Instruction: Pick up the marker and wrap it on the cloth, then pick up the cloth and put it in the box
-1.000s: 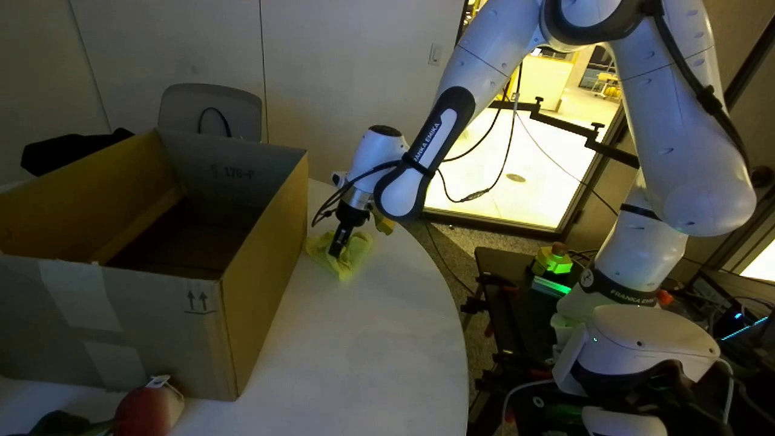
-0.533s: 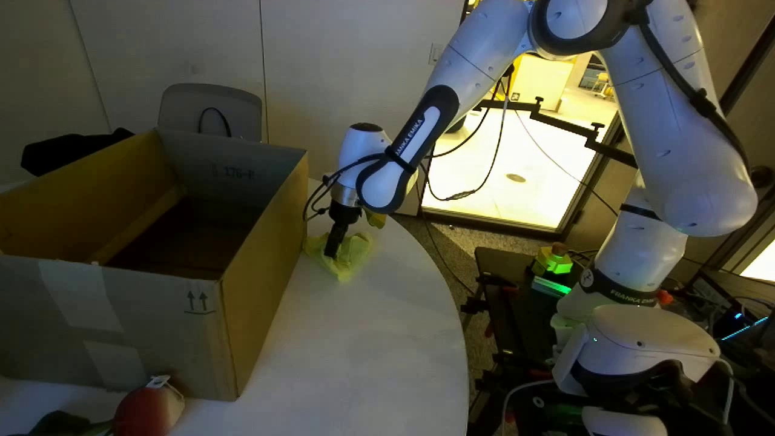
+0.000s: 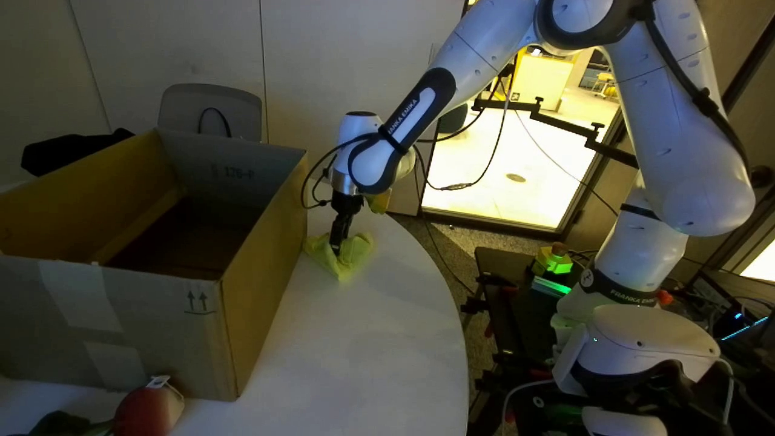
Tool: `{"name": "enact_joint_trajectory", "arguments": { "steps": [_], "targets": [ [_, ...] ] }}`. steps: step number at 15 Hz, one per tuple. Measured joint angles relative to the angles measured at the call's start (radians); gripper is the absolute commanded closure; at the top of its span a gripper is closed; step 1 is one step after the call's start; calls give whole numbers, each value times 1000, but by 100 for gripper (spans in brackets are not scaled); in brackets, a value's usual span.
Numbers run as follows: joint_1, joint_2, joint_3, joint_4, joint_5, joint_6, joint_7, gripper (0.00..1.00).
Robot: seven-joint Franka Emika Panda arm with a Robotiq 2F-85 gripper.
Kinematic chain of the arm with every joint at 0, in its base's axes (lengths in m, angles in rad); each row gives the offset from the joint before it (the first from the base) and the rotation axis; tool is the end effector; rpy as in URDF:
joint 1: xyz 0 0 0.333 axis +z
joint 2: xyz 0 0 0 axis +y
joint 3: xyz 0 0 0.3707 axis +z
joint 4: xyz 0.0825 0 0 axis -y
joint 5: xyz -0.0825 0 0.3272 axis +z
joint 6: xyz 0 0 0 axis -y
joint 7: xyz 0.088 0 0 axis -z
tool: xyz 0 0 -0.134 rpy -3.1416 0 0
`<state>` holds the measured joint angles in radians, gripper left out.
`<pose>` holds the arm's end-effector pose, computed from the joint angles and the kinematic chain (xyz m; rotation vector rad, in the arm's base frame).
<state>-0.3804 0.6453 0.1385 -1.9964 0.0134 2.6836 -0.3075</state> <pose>0.5929 -0.1530 0.2050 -3.0670 -0.0371 -0.1067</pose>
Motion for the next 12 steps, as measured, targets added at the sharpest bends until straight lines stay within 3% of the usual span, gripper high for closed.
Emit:
{"name": "enact_joint_trajectory", "arguments": {
  "steps": [8, 12],
  "targets": [
    [-6, -195, 7, -94, 111, -168, -116, 0],
    [10, -224, -12, -97, 118, -206, -152, 0]
  ]
}}
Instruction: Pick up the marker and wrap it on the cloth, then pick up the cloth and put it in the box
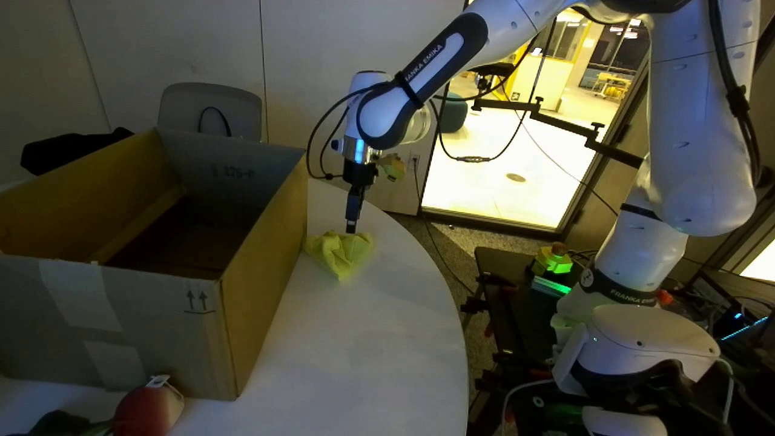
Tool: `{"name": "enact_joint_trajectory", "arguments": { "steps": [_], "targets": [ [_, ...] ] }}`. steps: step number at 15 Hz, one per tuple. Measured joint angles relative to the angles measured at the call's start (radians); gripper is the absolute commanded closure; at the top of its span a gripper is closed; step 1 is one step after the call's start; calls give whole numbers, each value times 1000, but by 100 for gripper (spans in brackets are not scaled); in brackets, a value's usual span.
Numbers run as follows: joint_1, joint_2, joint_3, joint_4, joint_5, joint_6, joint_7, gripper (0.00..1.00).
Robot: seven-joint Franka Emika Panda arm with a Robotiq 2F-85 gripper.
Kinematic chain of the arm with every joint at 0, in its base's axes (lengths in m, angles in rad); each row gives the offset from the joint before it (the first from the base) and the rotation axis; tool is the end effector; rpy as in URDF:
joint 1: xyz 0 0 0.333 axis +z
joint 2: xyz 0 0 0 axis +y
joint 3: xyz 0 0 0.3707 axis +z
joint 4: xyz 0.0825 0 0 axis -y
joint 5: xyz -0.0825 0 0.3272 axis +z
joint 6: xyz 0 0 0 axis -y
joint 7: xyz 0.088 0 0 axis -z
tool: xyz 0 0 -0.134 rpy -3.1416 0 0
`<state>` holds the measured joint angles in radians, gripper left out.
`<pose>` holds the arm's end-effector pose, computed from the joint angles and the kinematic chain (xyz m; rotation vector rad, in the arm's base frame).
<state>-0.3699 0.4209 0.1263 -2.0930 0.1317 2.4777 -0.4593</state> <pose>0.5517 -0.1392 0.2861 -3.0027 -0.1509 -0.0182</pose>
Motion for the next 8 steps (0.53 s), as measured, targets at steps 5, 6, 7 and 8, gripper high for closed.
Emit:
{"name": "enact_joint_trajectory", "arguments": {
  "steps": [5, 6, 7, 8],
  "targets": [
    [22, 17, -20, 2, 0, 6, -30, 0],
    [29, 33, -21, 4, 0, 20, -30, 0],
    [38, 54, -22, 7, 0, 45, -29, 0],
    [47, 78, -22, 10, 0, 75, -28, 0]
  ]
}}
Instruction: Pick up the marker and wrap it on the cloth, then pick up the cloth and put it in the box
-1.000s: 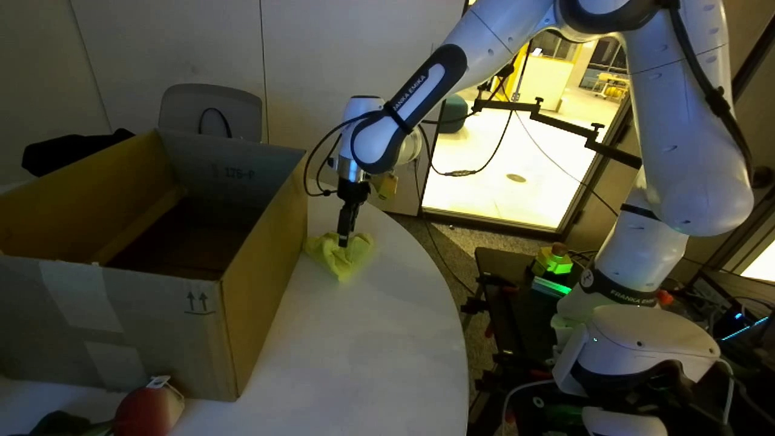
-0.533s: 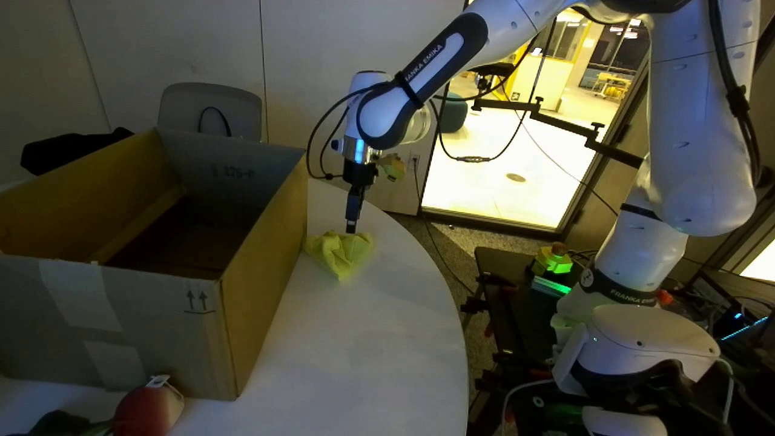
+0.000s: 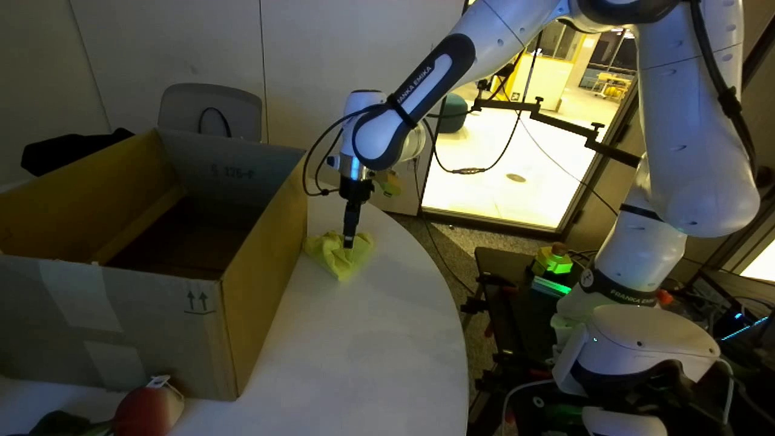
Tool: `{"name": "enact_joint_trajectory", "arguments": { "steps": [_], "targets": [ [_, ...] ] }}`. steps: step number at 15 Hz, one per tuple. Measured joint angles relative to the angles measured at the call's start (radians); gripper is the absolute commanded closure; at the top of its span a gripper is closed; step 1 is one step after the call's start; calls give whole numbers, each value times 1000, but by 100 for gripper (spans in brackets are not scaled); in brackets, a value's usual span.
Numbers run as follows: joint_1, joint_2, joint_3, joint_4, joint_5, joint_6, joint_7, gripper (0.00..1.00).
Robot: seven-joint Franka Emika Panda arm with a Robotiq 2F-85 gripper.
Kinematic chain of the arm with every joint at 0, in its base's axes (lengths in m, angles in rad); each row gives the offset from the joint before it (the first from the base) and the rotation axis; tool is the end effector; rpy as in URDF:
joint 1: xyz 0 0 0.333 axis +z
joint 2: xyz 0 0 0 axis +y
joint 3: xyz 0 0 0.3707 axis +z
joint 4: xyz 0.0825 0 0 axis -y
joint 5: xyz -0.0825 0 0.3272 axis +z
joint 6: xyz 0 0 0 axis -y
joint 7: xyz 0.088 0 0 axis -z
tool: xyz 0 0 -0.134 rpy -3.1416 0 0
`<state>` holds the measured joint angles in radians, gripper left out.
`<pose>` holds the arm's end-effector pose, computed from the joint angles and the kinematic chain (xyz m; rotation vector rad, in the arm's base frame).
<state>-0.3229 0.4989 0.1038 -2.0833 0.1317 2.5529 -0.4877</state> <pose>0.5632 -0.1285 0.2504 -3.0096 -0.2201 -0.0224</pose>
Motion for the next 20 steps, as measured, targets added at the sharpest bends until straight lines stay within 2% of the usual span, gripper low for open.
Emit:
{"name": "enact_joint_trajectory", "arguments": {
  "steps": [6, 11, 12, 13, 20],
  "targets": [
    [25, 152, -1, 49, -3, 168, 11, 0],
    [39, 207, -22, 94, -44, 183, 54, 0],
    [47, 212, -30, 99, -57, 182, 66, 7],
    [57, 218, -39, 103, -73, 179, 78, 25],
    [99, 234, -87, 147, -140, 94, 119, 78]
  ]
}}
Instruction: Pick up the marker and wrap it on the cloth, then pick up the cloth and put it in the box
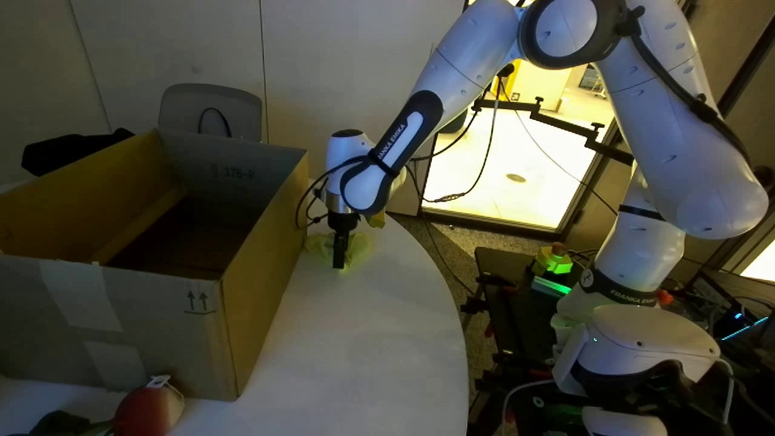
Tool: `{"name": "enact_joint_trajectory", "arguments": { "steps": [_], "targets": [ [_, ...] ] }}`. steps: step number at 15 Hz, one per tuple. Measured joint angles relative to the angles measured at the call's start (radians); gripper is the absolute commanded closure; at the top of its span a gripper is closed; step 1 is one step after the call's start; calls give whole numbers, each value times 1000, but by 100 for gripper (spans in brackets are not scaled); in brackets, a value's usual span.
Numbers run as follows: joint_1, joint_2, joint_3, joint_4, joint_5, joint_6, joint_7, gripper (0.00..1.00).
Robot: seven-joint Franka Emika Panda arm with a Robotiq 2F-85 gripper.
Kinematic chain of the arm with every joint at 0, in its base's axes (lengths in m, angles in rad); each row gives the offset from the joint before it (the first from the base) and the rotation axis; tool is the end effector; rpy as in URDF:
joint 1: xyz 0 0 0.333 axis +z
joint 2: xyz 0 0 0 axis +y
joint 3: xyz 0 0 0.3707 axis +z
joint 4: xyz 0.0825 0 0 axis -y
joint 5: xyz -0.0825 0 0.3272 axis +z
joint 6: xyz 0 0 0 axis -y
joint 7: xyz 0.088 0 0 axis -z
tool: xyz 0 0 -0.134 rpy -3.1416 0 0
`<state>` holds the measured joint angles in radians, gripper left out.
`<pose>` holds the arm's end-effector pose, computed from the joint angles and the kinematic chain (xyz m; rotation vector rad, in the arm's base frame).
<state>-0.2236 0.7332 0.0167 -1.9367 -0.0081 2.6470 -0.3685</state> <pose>0.6032 -0.1273 0.1633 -3.1172 -0.2571 0.0308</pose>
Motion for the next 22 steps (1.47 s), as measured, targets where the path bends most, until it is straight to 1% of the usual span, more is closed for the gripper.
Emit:
{"name": "enact_joint_trajectory", "arguments": {
  "steps": [1, 2, 6, 7, 8, 11, 12, 13, 17, 22],
  "targets": [
    [1, 0, 0, 6, -3, -15, 0, 85],
    [1, 0, 0, 11, -5, -31, 0, 88],
    [-1, -5, 0, 28, -6, -88, -2, 95],
    [-3, -8, 0, 29, -6, -98, -2, 91],
    [-6, -11, 0, 29, -6, -108, -2, 90],
    [-10, -32, 0, 25, -6, -130, -2, 90],
    [-12, -45, 0, 20, -6, -134, -2, 89],
    [-13, -62, 0, 13, -6, -138, -2, 90],
    [-13, -160, -1, -29, -6, -146, 14, 91],
    [-6, -311, -13, -93, -5, -145, 75, 90]
  ]
}}
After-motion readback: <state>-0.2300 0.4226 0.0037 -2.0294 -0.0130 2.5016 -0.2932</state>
